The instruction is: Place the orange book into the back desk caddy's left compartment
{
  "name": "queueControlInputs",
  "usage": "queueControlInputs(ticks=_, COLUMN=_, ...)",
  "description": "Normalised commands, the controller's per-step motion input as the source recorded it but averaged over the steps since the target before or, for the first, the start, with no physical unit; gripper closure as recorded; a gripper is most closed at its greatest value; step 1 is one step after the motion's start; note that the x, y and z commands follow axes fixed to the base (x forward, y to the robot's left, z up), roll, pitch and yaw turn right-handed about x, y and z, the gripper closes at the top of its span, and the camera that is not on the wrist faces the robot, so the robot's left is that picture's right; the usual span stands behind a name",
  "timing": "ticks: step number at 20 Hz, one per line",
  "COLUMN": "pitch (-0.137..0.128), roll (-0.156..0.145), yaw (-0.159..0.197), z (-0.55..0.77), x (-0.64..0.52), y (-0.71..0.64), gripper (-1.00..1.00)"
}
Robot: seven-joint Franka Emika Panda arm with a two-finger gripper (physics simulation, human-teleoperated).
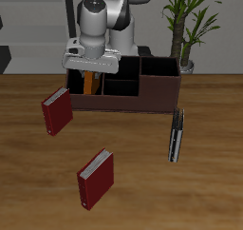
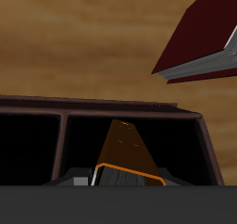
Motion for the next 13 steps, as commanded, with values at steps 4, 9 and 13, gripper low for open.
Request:
queueControlInputs(ticks=4, pitch=0.044, roll=0.006, yaw=-0.002, z=-0.26, x=0.07, y=0.00, gripper=1.00)
queueControlInputs(ticks=9, pitch=0.083, roll=0.005, yaw=0.005, z=-0.27, x=0.09, y=-0.02, gripper=-1.00)
queueControlInputs(ticks=13, pitch=0.001, roll=-0.001, yaw=-0.010, z=0.08, x=0.03, y=-0.09, gripper=-1.00)
